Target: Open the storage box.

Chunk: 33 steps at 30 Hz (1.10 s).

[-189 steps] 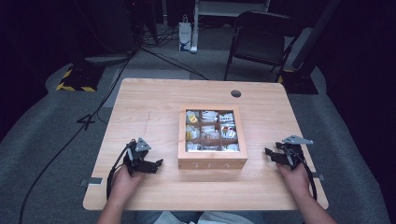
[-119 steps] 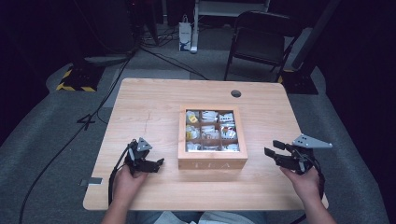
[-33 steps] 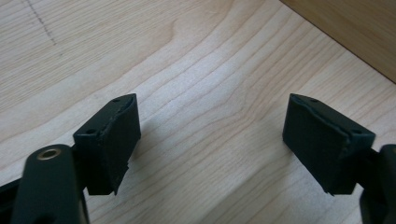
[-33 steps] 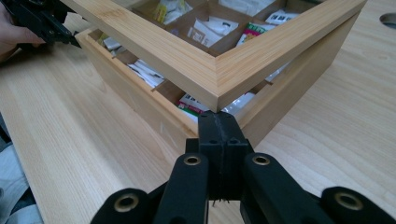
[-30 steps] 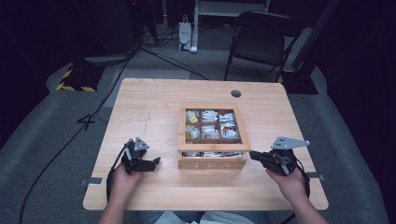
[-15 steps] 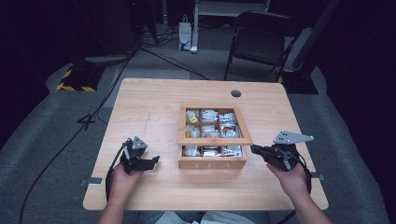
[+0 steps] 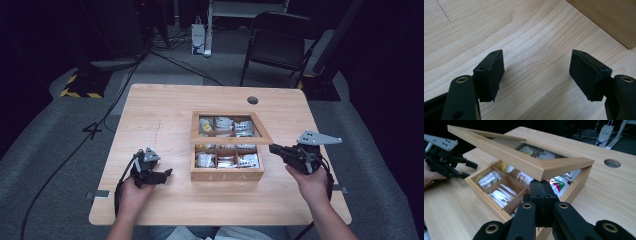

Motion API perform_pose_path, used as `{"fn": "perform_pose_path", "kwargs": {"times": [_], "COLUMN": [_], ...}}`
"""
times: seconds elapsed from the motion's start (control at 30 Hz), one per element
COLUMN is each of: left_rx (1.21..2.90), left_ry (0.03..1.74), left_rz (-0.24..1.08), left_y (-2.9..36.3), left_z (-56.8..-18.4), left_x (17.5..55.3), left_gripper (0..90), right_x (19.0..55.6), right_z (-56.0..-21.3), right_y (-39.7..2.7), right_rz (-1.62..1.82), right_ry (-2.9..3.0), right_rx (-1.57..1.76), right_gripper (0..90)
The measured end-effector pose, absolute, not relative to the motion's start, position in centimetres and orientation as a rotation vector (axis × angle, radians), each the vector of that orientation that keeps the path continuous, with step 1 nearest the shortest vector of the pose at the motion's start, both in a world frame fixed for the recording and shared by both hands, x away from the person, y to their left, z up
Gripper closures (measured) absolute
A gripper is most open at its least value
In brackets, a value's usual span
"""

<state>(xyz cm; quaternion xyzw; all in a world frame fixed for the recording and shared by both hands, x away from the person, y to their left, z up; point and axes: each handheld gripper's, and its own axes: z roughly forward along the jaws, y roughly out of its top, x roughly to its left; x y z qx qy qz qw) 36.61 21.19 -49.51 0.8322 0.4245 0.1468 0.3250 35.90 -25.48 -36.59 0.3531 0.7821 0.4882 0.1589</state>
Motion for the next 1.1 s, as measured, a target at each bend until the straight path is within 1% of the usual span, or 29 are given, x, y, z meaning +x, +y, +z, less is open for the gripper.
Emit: {"fn": "perform_pose_path", "kwargs": {"times": [0.5,0.7,1.1], "left_rx": [2.186,2.193,2.186], "left_ry": [1.112,1.096,1.077], "left_rz": [0.379,0.398,0.395], "left_y": [21.1,21.0,21.1], "left_z": [-49.7,-49.8,-50.0], "left_x": [36.6,36.6,36.7], "left_gripper": [28.7,27.8,25.5], "right_x": [36.8,37.4,38.6], "right_z": [-35.3,-34.8,-33.7], "right_y": [-25.0,-25.0,-25.0], "right_rz": [1.454,1.488,1.504], "right_ry": [2.087,2.057,2.038], "right_rx": [0.984,0.986,0.979], "right_gripper": [90.0,90.0,90.0]}}
